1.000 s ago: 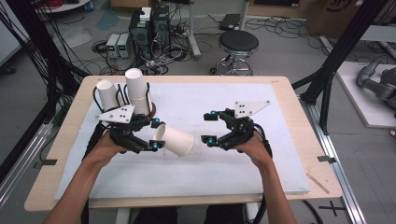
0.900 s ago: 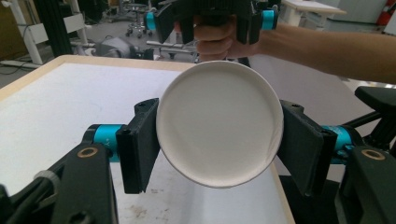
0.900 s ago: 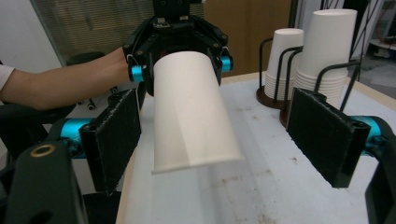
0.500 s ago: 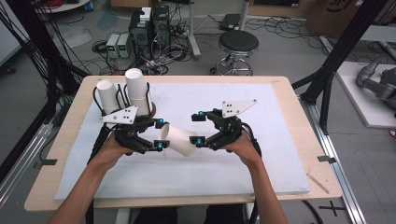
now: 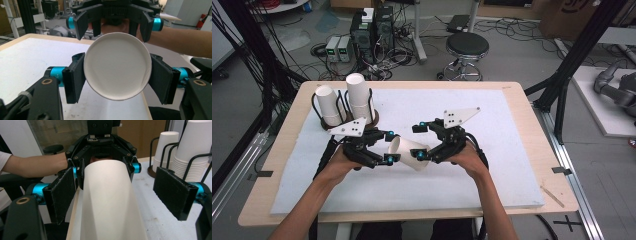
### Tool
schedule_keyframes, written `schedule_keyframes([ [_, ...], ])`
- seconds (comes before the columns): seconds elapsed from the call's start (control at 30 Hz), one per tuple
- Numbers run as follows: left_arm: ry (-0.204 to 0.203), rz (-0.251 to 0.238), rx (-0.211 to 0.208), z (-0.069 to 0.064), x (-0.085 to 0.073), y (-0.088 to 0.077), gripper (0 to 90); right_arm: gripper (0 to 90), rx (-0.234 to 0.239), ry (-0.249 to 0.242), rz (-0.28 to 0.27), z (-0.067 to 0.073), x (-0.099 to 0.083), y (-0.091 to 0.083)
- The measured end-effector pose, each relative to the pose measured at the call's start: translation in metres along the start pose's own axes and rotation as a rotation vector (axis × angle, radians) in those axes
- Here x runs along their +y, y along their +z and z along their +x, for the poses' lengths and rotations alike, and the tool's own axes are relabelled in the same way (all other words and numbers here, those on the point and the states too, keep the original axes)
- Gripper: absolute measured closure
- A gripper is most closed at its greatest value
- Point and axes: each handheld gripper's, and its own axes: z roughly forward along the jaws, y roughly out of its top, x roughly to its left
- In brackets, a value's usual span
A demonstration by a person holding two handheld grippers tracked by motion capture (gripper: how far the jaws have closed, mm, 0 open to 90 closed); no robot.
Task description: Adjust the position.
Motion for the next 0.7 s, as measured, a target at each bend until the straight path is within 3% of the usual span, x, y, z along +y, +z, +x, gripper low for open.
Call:
schedule_keyframes([
  [0.2, 0.003, -0.008, -0.003, -0.001, 0.000, 0.000, 34.6, 18.8, 0.009, -0.004, 0.013, 0.001, 0.000, 0.006],
  [0.7, 0.023, -0.028, -0.008, -0.004, 0.007, -0.005, 34.6, 18.8, 0.036, -0.007, 0.110, 0.004, -0.005, 0.024],
])
